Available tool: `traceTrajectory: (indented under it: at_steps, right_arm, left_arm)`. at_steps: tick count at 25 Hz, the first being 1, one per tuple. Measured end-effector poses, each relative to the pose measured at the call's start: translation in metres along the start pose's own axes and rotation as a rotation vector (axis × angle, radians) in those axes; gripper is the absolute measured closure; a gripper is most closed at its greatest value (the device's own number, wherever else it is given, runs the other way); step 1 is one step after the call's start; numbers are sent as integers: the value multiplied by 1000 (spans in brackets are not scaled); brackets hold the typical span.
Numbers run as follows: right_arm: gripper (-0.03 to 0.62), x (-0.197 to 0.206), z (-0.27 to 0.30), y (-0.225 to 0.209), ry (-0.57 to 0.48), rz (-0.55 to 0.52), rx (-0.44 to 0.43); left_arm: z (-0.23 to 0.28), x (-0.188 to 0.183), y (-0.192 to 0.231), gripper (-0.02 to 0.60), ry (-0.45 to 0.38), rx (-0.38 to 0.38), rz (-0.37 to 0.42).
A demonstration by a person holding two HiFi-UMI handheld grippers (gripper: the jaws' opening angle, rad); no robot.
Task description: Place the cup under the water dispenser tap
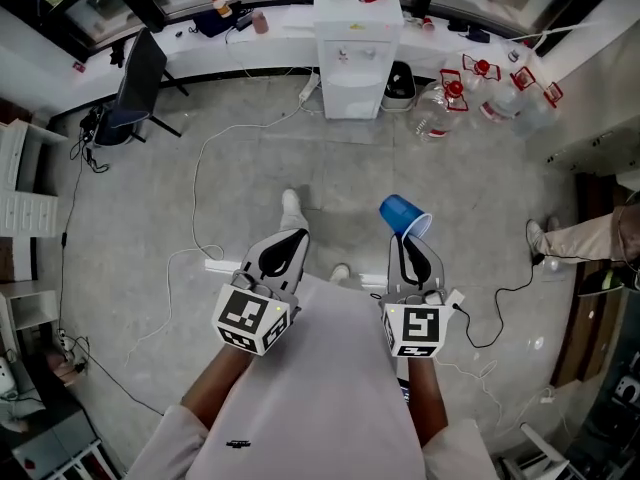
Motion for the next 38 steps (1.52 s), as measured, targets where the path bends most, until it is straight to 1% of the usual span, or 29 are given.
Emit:
traceTrajectory:
  at_steps: [3,6,9,11,13,16,20,24,27,31,33,38]
  right_arm:
    - [562,5,17,-3,19,10,23]
    - [562,6,48,-4,45,23,43]
    - [562,5,93,-6,65,32,41]
    - [562,0,128,-7,74,22,48]
    - [562,-5,165,-4,84,5,62]
    - [562,-15,211,4,105,17,92]
    - [562,-41,267,8,87,1,121]
    - [562,-49,312,12,85,-10,152]
    - [562,-52,335,18,88,-15,153]
    - [562,-48,357,13,116,-24,135]
    - [562,-49,364,6,122,-31,125]
    - [562,-58,378,-12,109,-59,114]
  left_arm:
    - [21,-1,22,580,10,16,-9]
    - [48,-10,53,580,21,42,-29]
    - [85,-18,88,580,44,65,-32]
    - [112,-28,115,580,40,87,-32]
    - [134,-34,147,580,34,99,-53]
    - [157,-47,192,580,53,114,-93]
    - [184,-83,240,580,33,170,-81]
    - [208,-100,278,580,28,212,-62]
    - [221,-100,294,580,51,234,-64]
    - [239,-98,306,580,70,235,-87]
    - [246,-98,306,580,75,230,-94]
    - [259,-99,300,580,86,222,-81]
Point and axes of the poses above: the fingertips, and each gripper's own axes: z forward along the fingers, y to its left, x out of its underside, the point moved 9 cm from there along -z, backward along the fingers, and after that the axes turned 12 degrees about -y, right-handed, at the moved point
